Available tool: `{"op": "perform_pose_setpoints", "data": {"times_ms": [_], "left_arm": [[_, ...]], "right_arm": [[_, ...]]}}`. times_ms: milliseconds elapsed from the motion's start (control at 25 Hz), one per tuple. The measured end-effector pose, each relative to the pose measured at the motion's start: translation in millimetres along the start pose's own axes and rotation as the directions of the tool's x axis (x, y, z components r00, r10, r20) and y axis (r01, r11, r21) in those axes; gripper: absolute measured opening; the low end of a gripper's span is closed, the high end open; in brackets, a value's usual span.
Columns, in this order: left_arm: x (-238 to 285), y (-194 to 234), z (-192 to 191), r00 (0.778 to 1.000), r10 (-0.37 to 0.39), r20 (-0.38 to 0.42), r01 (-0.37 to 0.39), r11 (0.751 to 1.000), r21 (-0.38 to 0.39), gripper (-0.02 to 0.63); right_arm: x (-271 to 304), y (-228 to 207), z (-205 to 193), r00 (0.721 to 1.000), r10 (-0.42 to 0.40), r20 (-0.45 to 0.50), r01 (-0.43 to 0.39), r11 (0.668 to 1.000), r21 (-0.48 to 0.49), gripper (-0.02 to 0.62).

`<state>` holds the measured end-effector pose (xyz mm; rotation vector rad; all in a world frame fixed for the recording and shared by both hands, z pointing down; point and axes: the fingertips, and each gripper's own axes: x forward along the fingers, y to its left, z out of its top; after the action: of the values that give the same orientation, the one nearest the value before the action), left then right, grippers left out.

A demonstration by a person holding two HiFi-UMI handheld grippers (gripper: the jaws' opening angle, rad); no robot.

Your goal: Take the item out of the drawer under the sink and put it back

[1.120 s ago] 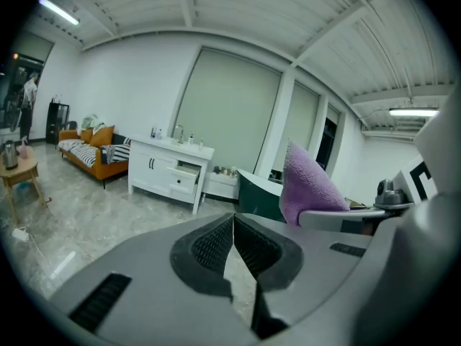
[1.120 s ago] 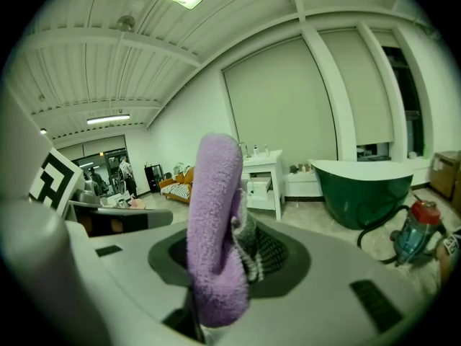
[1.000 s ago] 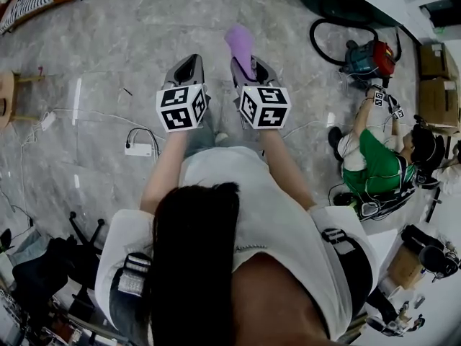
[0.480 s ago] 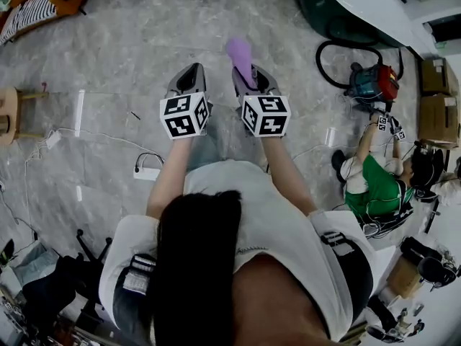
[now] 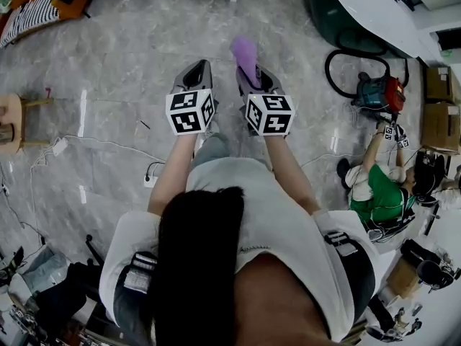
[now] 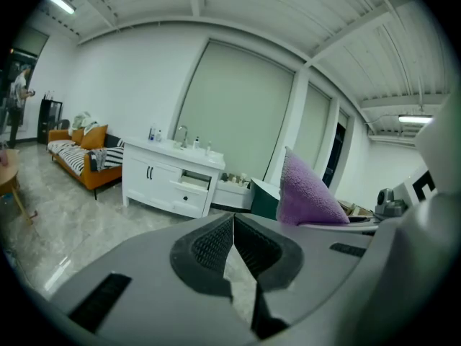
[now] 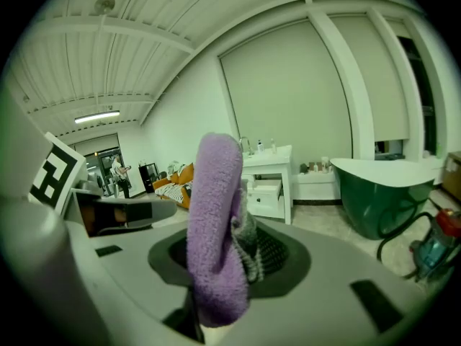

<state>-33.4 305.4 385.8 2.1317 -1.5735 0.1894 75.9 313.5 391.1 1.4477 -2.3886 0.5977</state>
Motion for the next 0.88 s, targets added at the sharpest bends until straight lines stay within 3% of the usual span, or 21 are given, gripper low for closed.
{"op": "perform_pose_setpoints", "data": {"times_ms": [400, 720, 880], "left_arm": [[45.6, 32.7, 26.1, 0.999, -0.040, -0.026, 0.040, 0.999, 0.002, 0.009], [68.9, 43.3, 43.7, 0.997, -0.070, -0.024, 0.070, 0.997, 0.016, 0.009], [76.3, 47.8, 43.3, 0.998, -0.059, -0.033, 0.060, 0.998, 0.020, 0.009]], "right_arm": [[54.2, 0.7, 20.4, 1.000, -0.014, -0.014, 0.014, 1.000, 0.009, 0.156], [78.0, -6.8, 43.4, 0.999, -0.025, 0.032, 0.024, 0.999, 0.037, 0.156], [85.6, -8.7, 46.8, 0.999, 0.021, 0.035, -0.023, 0.998, 0.057, 0.156]]}}
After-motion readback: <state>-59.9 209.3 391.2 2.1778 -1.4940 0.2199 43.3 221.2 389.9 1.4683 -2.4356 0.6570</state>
